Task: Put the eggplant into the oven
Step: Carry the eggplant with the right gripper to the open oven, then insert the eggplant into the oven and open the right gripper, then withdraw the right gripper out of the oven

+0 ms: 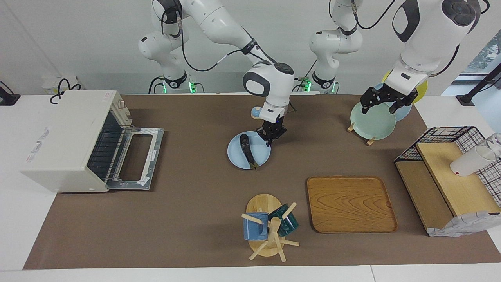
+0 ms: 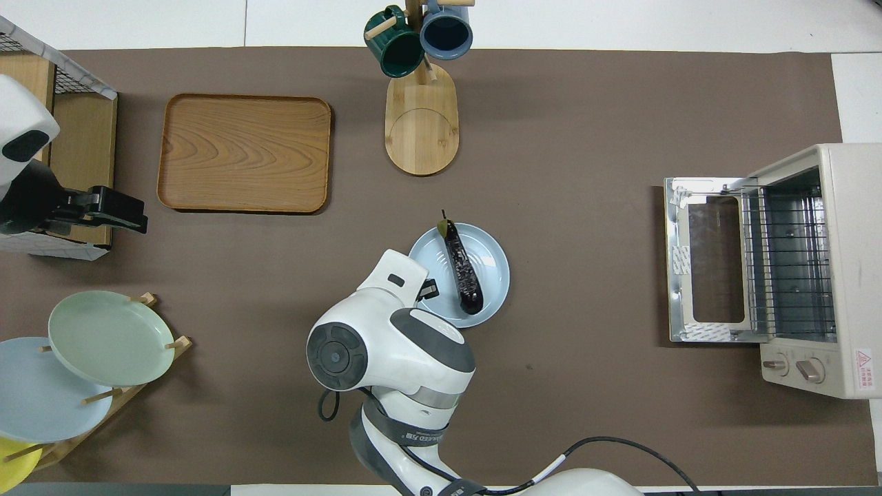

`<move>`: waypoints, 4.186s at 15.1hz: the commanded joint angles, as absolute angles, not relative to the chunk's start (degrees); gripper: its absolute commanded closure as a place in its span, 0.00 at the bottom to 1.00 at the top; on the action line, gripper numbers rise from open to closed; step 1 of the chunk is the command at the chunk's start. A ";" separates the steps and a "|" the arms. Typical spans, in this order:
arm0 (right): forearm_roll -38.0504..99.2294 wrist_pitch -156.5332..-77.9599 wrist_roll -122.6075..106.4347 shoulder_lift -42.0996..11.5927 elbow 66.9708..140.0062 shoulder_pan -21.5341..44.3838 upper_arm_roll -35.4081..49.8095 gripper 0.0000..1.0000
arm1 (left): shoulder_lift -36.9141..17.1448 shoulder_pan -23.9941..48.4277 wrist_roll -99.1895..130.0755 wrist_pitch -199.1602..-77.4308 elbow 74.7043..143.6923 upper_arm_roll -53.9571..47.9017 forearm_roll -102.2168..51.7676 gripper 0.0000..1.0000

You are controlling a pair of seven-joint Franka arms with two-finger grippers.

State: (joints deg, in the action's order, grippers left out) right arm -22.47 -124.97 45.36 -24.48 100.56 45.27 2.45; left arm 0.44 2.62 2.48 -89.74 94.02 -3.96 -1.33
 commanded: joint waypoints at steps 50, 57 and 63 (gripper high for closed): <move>-7.14 -128.30 -4.93 4.14 128.14 2.19 2.37 0.89 | 1.58 1.93 2.64 -90.09 94.92 -4.22 -1.93 0.00; -5.71 -138.96 -0.44 -3.34 130.96 3.08 2.37 1.00 | 1.58 1.93 2.64 -90.09 94.92 -4.22 -1.93 0.00; -7.11 -139.31 -0.26 -4.83 132.71 2.46 2.11 1.00 | 1.58 1.93 2.64 -90.09 94.92 -4.22 -1.93 0.00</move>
State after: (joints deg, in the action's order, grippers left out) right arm -7.02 -138.30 -0.58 -4.94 131.68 3.22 1.97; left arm 0.46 2.61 2.48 -89.74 94.02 -3.96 -1.33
